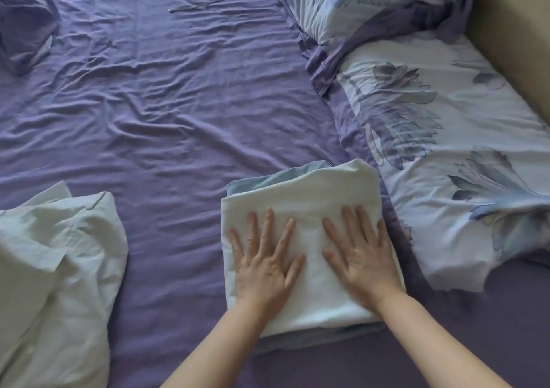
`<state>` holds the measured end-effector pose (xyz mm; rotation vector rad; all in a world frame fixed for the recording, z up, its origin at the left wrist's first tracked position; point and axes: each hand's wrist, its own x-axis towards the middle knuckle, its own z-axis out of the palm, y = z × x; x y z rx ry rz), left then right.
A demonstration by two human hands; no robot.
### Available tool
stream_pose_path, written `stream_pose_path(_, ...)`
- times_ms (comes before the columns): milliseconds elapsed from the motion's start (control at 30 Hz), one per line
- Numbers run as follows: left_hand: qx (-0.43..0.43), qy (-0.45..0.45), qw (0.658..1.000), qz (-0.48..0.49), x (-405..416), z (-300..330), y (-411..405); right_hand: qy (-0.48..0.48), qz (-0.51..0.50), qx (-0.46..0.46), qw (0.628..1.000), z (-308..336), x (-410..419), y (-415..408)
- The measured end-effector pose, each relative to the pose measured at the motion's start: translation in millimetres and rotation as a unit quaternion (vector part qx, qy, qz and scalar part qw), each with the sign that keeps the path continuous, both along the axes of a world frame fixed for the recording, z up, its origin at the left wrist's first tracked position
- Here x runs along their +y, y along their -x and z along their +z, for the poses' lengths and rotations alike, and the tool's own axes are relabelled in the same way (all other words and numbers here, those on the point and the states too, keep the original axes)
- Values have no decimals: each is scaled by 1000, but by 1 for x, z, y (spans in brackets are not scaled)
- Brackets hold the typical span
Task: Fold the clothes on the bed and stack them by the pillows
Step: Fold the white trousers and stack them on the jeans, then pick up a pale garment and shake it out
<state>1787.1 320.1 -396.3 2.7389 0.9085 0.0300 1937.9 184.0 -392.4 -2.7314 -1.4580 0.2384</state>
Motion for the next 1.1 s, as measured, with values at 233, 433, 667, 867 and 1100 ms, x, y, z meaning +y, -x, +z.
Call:
stream_pose_path(233,56,7,998,8,6,-15,-11,51,-17,44,998,-18,6,-14)
stream_pose_path(433,92,75,993,9,-1,11,-4,92,-38,62,993,8,9,-1)
stream_pose_path(667,104,78,991,-30,-36,58,63,25,-61,96,993,45,13,91)
stream_pose_path(867,76,99,989,81,-22,90,161,-76,93,82,989,73,25,181)
stream_pose_path(1100,148,88,965,196,6,94,296,-97,182,82,975,82,61,264)
